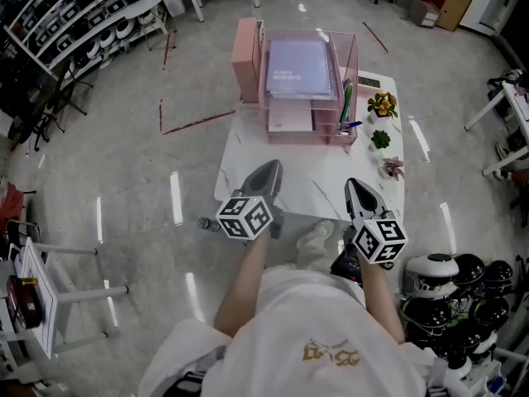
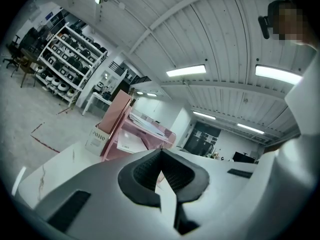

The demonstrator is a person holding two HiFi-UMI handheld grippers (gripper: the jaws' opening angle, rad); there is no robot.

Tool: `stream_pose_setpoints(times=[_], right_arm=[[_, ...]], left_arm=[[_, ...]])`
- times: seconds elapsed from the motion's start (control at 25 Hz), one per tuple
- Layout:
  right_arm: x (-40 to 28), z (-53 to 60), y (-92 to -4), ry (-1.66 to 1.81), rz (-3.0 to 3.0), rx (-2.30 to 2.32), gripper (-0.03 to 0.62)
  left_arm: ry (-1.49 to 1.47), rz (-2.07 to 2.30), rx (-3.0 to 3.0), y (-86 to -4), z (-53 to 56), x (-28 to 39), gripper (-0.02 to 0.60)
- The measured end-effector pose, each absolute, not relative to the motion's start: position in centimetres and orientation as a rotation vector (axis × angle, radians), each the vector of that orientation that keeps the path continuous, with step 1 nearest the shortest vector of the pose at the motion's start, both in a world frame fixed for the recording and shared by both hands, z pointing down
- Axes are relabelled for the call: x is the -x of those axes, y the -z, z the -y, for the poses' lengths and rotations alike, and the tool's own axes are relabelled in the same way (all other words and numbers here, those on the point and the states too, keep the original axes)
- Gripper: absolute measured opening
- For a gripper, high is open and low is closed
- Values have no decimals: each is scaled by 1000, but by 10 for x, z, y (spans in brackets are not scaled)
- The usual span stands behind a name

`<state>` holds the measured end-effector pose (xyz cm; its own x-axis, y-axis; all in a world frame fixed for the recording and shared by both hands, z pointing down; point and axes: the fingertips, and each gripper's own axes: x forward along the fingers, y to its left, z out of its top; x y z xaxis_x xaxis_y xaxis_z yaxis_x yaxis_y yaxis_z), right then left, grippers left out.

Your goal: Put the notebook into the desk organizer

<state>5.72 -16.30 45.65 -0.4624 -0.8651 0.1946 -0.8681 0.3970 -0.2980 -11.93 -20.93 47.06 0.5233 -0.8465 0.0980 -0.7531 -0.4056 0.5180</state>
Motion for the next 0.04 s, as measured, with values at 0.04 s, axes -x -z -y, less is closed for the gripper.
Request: stream_pose_setpoints(times=[0.04], right_arm=[[-58, 163, -456, -566, 2617, -1626, 12]], left_arm=[[243, 1301, -2260, -471, 209, 119, 17]])
